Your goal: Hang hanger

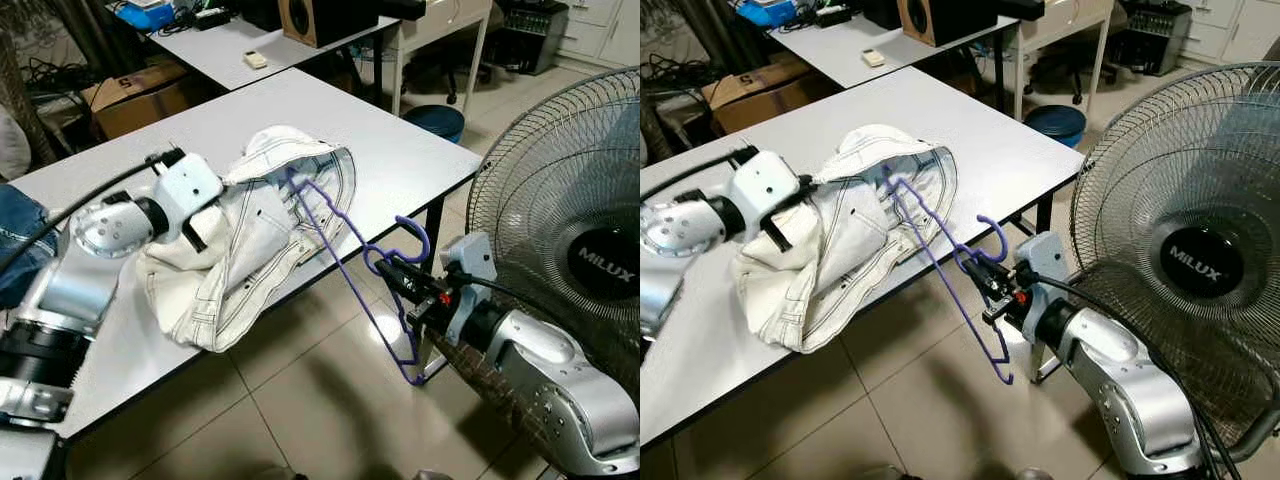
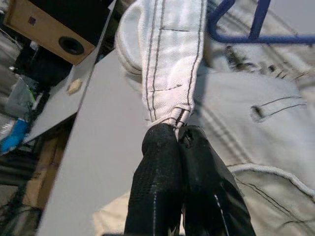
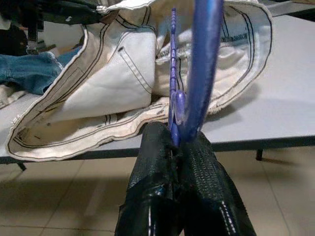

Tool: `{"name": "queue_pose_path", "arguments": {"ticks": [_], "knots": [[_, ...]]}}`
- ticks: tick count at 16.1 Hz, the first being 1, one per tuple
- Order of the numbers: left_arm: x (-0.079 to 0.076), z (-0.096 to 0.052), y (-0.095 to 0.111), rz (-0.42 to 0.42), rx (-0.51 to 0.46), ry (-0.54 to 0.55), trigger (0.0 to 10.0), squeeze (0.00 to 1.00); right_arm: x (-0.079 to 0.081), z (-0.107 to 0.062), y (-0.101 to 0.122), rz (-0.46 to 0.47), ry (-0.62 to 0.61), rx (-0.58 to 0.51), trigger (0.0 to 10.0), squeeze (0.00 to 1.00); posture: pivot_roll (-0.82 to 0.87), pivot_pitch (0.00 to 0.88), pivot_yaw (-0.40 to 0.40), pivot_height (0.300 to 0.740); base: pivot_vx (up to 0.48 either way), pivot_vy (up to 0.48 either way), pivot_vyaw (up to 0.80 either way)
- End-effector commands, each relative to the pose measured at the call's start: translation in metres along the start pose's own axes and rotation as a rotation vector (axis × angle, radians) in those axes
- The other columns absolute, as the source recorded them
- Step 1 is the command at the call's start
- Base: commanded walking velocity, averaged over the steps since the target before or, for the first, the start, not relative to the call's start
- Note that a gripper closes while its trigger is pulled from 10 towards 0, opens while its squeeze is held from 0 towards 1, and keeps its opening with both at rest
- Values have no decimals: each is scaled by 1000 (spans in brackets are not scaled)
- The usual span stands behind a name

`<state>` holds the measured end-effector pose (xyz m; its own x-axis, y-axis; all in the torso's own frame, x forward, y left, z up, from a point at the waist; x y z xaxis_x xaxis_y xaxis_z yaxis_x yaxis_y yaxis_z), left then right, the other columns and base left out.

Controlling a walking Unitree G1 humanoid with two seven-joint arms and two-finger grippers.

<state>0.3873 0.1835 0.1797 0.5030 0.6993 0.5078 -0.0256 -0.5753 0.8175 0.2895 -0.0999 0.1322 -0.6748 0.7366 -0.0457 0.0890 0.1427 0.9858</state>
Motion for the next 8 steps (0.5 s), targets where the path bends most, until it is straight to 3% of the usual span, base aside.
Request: {"name": "queue_pose_path", "arguments": {"ticks": [1, 2, 3, 4, 8], "knots": [[4, -1, 2, -62, -20, 38, 10000, 0, 6, 3, 1, -4, 9, -3, 10000, 0, -163, 0, 159, 740, 0, 0, 0], [2, 0, 3, -117, -34, 42, 10000, 0, 6, 3, 1, -4, 9, -4, 10000, 0, -163, 0, 160, 740, 0, 0, 0], [-3, 0, 8, -216, -69, 17, 10000, 580, 6, 3, 1, -4, 6, -5, 10000, 0, -163, 0, 161, 740, 0, 0, 0], [-5, 0, 11, -246, -89, 16, 10000, 1000, 6, 3, 1, -3, 2, -6, 10000, 0, -163, 0, 162, 740, 0, 0, 0], [-26, 7, 11, -355, -90, -9, 10000, 1000, 6, 6, 1, 3, -12, -7, 10000, 0, -158, 0, 160, 740, 0, 0, 0]]}}
Point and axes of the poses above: a point about 5 cm out from each wrist's last joint towards the gripper, its own z axis pointing out of the wrist towards the gripper, its own y axis along the axis of the wrist's last joint, x = y × z, the point moved 6 cm from there along z, pointing out of the wrist towards the gripper, and after that the axes turned 9 degrees about -z, right-handed, at the moved point
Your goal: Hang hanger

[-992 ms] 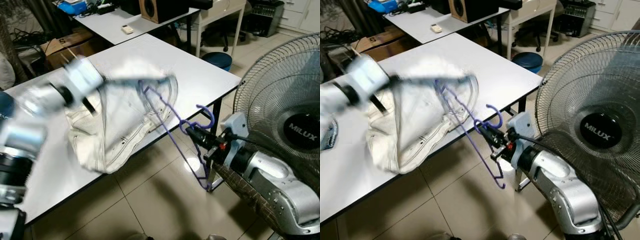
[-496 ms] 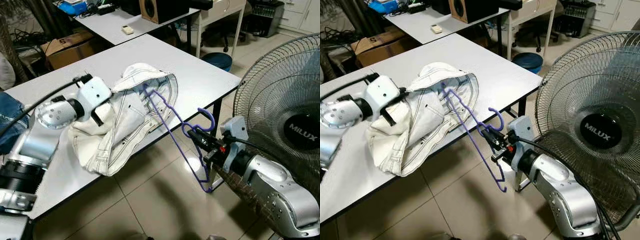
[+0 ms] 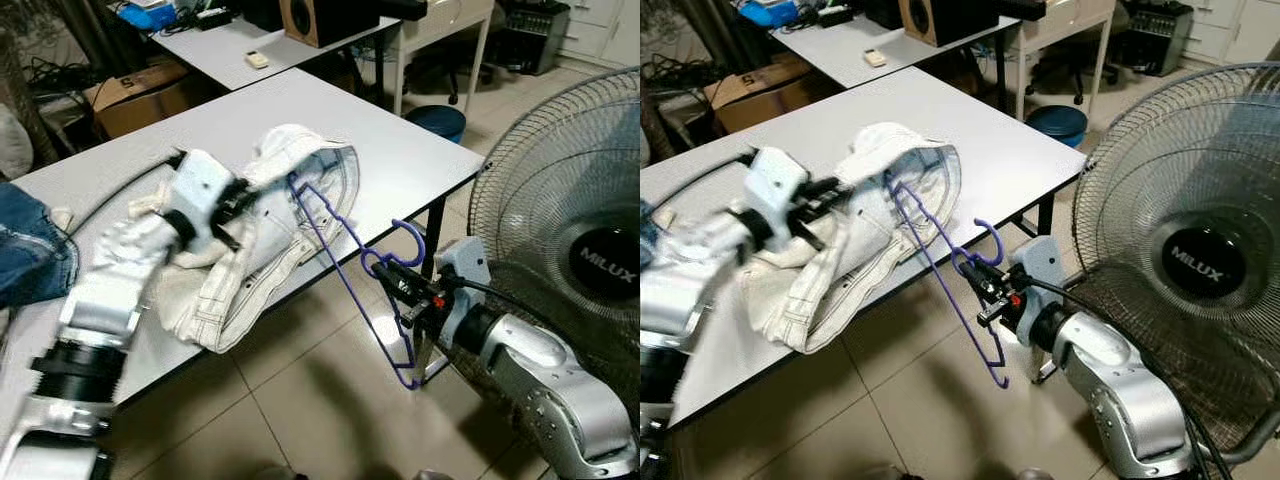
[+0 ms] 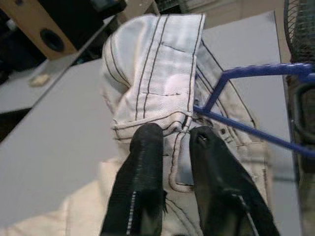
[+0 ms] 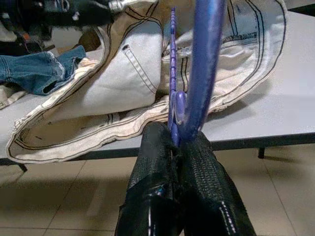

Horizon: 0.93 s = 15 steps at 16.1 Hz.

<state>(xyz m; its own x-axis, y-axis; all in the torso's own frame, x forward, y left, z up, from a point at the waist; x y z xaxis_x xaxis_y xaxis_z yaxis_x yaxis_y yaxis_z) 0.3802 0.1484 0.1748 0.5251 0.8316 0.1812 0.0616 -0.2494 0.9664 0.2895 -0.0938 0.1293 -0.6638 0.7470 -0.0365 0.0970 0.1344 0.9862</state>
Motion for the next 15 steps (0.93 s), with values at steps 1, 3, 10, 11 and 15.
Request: {"name": "queue_pose_path", "arguments": {"ticks": [1, 3, 10, 11, 15], "knots": [[7, -2, -7, 12, 35, 49, 10000, 1000, 2, 2, 3, -8, 2, -9, 10000, 0, -157, 0, 160, 740, 0, 0, 0], [15, 1, -11, 3, 54, 144, 10000, 1000, 3, 3, 4, -10, 4, -12, 10000, 0, -158, 0, 162, 740, 0, 0, 0], [27, 7, -20, 32, 110, 286, 10000, 0, 3, 3, 4, -10, -1, -12, 10000, 0, -154, 0, 162, 740, 0, 0, 0], [28, 9, -25, -43, 121, 305, 10000, 0, 3, 3, 5, -10, -2, -15, 10000, 0, -154, 0, 165, 740, 0, 0, 0], [41, 9, -21, -119, 81, 367, 0, 0, 2, 4, 5, -11, -9, -20, 10000, 0, -152, 0, 169, 740, 0, 0, 0]]}}
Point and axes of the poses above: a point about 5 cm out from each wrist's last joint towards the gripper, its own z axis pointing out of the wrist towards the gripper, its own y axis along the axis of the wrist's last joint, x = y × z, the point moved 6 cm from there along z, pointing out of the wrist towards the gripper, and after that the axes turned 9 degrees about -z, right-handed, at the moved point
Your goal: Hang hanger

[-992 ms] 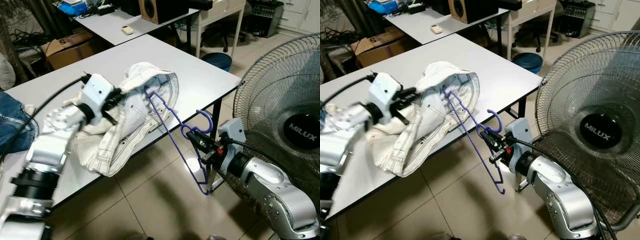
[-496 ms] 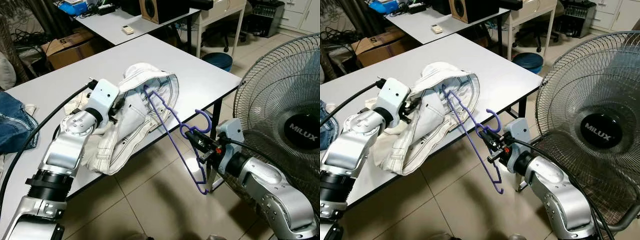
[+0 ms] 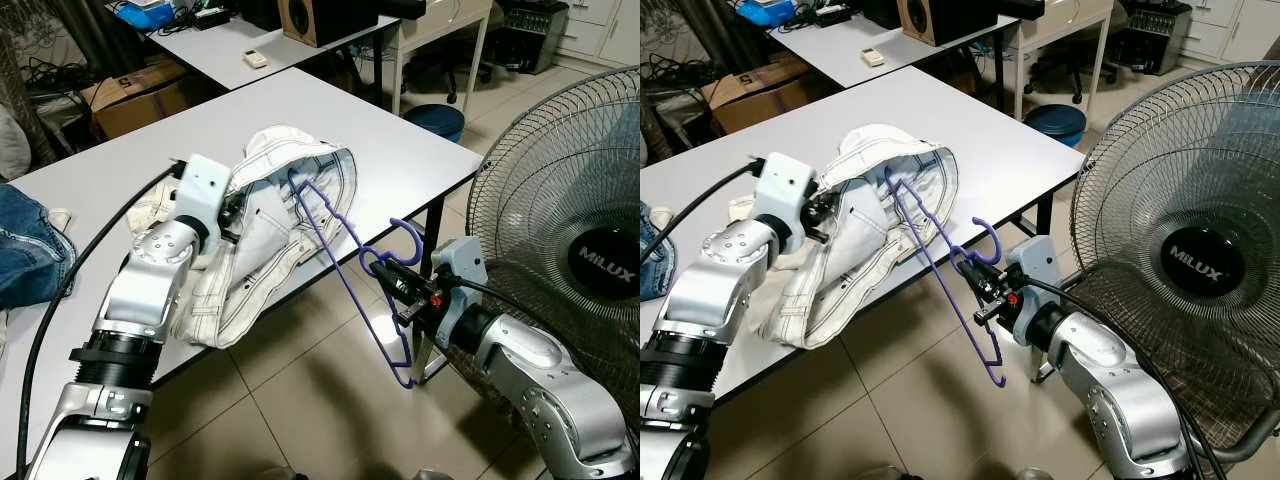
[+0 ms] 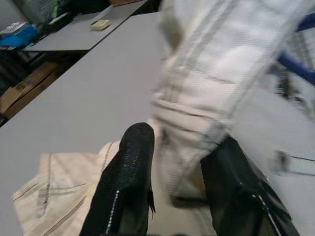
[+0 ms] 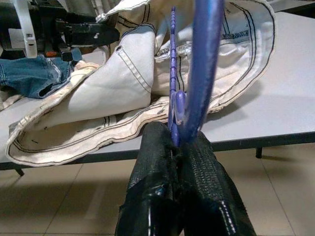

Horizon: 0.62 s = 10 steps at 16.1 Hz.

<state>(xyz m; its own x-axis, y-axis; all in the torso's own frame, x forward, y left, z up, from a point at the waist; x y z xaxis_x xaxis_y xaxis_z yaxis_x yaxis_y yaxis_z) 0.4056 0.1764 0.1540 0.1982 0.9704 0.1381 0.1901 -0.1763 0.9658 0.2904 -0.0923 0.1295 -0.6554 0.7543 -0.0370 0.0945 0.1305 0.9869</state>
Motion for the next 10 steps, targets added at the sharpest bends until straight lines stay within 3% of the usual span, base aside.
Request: {"name": "queue_pose_path", "arguments": {"ticks": [1, 5, 7, 8, 9, 10], "knots": [[14, 0, 9, -11, -30, 53, 0, 0, 1, 3, 5, -12, 1, -16, 10000, 0, -151, 0, 171, 740, 0, 0, 0], [38, -2, 34, -25, -130, 126, 0, 0, -2, 5, 6, -11, -12, -24, 10000, 0, -143, 0, 172, 740, 0, 0, 0], [41, -2, 42, -26, -159, 123, 0, 0, -3, 7, 6, -12, -16, -27, 10000, 0, -141, 0, 173, 740, 0, 0, 0], [43, -2, 53, -24, -194, 112, 0, 0, -3, 8, 5, -9, -17, -24, 10000, 0, -140, 0, 174, 740, 0, 0, 0], [43, -4, 78, -43, -269, 80, 0, 0, -3, 10, 0, -16, -9, -2, 10000, 0, -139, 0, 174, 740, 0, 0, 0], [43, -5, 84, -48, -288, 72, 0, 0, -3, 11, -1, -18, -7, 4, 10000, 0, -139, 0, 174, 740, 0, 0, 0]]}}
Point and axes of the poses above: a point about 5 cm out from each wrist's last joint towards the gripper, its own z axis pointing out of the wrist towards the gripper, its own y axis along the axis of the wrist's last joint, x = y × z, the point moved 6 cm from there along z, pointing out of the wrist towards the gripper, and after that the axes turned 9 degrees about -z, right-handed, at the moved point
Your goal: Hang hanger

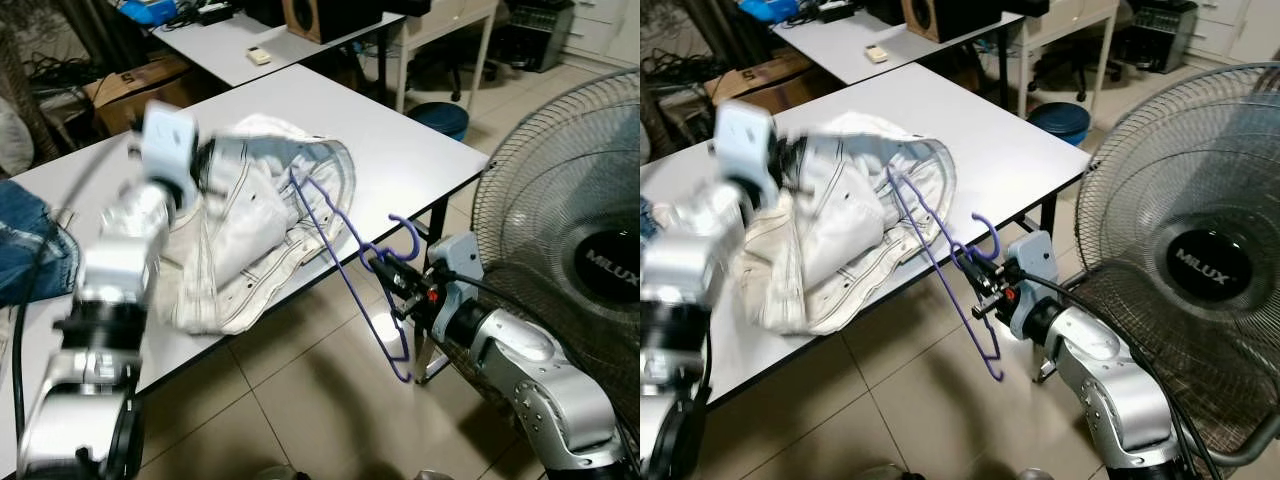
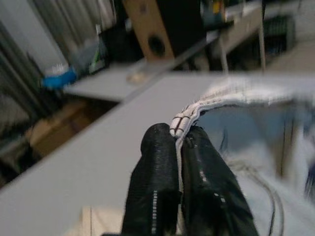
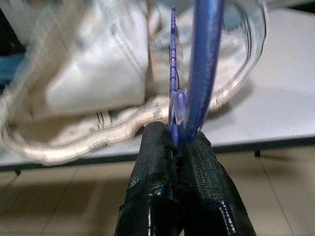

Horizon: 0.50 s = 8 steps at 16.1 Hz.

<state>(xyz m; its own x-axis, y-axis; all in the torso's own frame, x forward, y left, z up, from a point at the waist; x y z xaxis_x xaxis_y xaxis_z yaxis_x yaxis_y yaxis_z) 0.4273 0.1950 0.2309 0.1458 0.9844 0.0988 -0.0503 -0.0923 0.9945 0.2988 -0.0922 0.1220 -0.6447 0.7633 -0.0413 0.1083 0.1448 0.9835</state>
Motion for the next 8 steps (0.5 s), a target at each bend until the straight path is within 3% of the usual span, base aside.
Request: {"name": "queue_pose_path", "arguments": {"ticks": [1, 2, 4, 8], "knots": [[10, 1, 37, 18, -103, -5, 0, 0, 1, 6, 4, -26, 18, -5, 10000, 0, -133, 0, 171, 740, 0, 0, 0], [10, 3, 57, 38, -156, -27, 0, 0, 1, 7, 3, -34, 27, 1, 10000, 0, -132, 0, 170, 740, 0, 0, 0], [6, -1, 127, 135, -326, -98, 0, 0, -2, 14, 0, -56, 59, 32, 10000, 0, -119, 0, 161, 740, 0, 0, 0], [0, -18, 192, 219, -482, -152, 0, 0, -15, 23, -4, -71, 55, 71, 10000, 0, -95, 0, 146, 740, 0, 0, 0]]}}
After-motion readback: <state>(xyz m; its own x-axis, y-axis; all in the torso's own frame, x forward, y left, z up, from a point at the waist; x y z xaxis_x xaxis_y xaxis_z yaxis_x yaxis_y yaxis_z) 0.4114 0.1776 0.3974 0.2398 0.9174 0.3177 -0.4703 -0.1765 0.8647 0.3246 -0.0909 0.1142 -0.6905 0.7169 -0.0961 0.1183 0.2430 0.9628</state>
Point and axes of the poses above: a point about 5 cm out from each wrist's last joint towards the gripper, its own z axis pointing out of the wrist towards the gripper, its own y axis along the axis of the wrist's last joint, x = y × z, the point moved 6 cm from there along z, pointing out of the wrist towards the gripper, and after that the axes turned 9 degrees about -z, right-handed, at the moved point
